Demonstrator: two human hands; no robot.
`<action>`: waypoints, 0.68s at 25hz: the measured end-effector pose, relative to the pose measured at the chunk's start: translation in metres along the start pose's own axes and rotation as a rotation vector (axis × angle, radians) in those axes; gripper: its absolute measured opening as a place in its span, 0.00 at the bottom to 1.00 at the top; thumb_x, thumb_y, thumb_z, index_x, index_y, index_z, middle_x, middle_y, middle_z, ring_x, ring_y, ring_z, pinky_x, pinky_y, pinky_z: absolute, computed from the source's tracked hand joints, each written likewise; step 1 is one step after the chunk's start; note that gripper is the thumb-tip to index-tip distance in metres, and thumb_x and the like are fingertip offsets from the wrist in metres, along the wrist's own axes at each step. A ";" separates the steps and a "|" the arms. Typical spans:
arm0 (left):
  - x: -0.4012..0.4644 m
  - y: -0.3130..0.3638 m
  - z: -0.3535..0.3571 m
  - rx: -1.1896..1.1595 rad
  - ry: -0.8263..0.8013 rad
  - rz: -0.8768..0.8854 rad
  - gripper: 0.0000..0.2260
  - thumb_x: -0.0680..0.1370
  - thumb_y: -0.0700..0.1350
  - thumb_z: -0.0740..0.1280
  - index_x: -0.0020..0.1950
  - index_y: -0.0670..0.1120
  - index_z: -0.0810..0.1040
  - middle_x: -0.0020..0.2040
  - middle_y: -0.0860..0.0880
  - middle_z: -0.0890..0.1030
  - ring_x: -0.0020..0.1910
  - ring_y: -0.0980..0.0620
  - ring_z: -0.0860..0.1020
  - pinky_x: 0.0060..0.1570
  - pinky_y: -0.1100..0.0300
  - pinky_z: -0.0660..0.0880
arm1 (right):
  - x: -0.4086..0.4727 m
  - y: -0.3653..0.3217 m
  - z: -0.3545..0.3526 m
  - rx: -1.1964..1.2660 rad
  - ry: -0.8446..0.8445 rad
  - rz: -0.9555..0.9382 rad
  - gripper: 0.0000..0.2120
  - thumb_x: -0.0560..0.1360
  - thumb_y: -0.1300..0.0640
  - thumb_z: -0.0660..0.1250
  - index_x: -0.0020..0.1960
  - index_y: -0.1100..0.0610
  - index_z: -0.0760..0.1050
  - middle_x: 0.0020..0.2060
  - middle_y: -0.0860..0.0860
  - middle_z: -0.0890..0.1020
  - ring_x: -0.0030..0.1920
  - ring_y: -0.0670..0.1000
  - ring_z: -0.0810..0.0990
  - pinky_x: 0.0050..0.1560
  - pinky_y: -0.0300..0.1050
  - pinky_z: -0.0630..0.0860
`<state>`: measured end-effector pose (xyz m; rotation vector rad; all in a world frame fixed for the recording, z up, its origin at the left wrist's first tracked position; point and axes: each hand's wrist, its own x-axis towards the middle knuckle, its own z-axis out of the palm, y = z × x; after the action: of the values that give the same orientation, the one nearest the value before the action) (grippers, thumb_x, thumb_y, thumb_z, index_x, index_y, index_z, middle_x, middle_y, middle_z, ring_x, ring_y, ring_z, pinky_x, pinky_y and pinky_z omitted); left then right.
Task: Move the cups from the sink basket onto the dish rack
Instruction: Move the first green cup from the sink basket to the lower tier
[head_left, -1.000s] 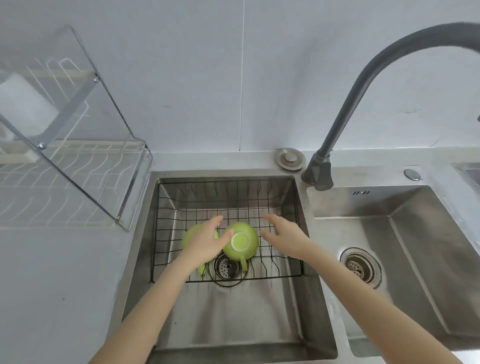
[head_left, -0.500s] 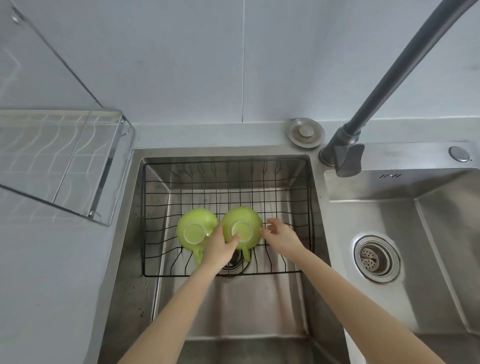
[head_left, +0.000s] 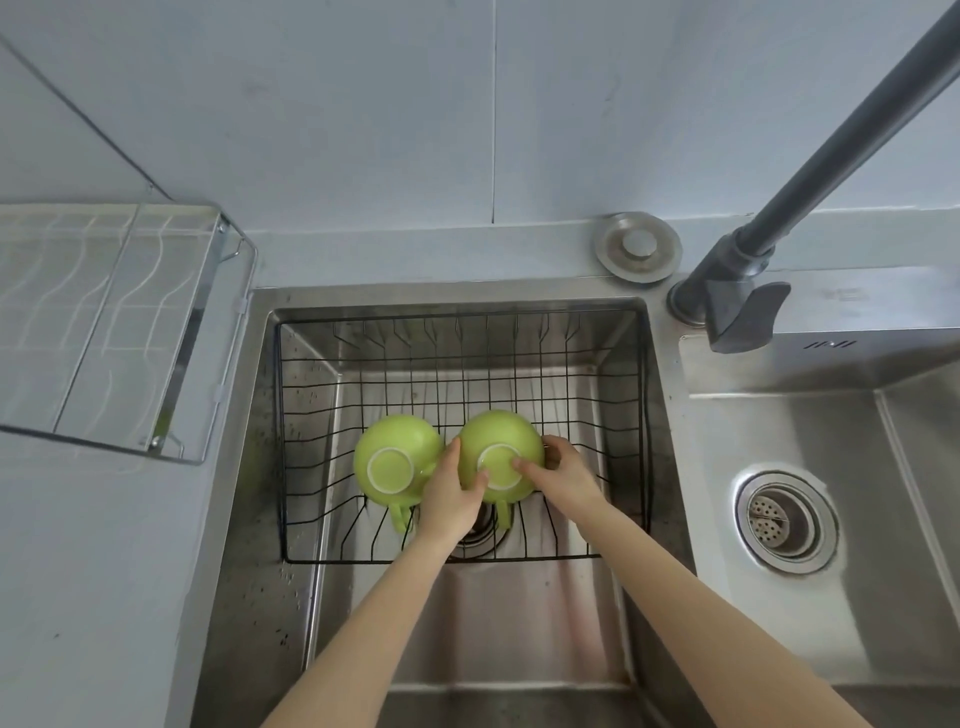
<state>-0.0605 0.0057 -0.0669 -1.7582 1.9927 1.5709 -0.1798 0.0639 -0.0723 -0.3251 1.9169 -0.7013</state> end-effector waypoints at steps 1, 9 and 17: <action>0.000 0.000 0.000 0.022 -0.012 0.004 0.27 0.78 0.45 0.60 0.74 0.42 0.53 0.75 0.44 0.61 0.74 0.47 0.61 0.71 0.57 0.58 | 0.000 0.001 0.000 0.021 0.011 -0.003 0.28 0.71 0.54 0.70 0.68 0.59 0.66 0.64 0.57 0.76 0.63 0.57 0.75 0.65 0.55 0.72; -0.009 0.002 -0.002 0.037 -0.059 0.009 0.30 0.77 0.46 0.63 0.74 0.42 0.53 0.75 0.44 0.62 0.72 0.46 0.63 0.70 0.57 0.60 | -0.019 0.001 -0.002 0.101 0.085 -0.051 0.26 0.72 0.58 0.70 0.67 0.62 0.68 0.62 0.58 0.77 0.61 0.56 0.76 0.58 0.45 0.72; -0.024 0.007 -0.008 -0.191 -0.041 0.056 0.28 0.74 0.42 0.67 0.71 0.45 0.61 0.67 0.47 0.70 0.64 0.45 0.72 0.66 0.52 0.70 | -0.032 0.009 -0.014 0.145 0.130 -0.067 0.27 0.69 0.52 0.72 0.64 0.61 0.72 0.56 0.55 0.80 0.53 0.51 0.77 0.50 0.41 0.71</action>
<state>-0.0530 0.0158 -0.0442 -1.7298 1.9475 1.8554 -0.1770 0.0925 -0.0499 -0.2586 1.9718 -0.9200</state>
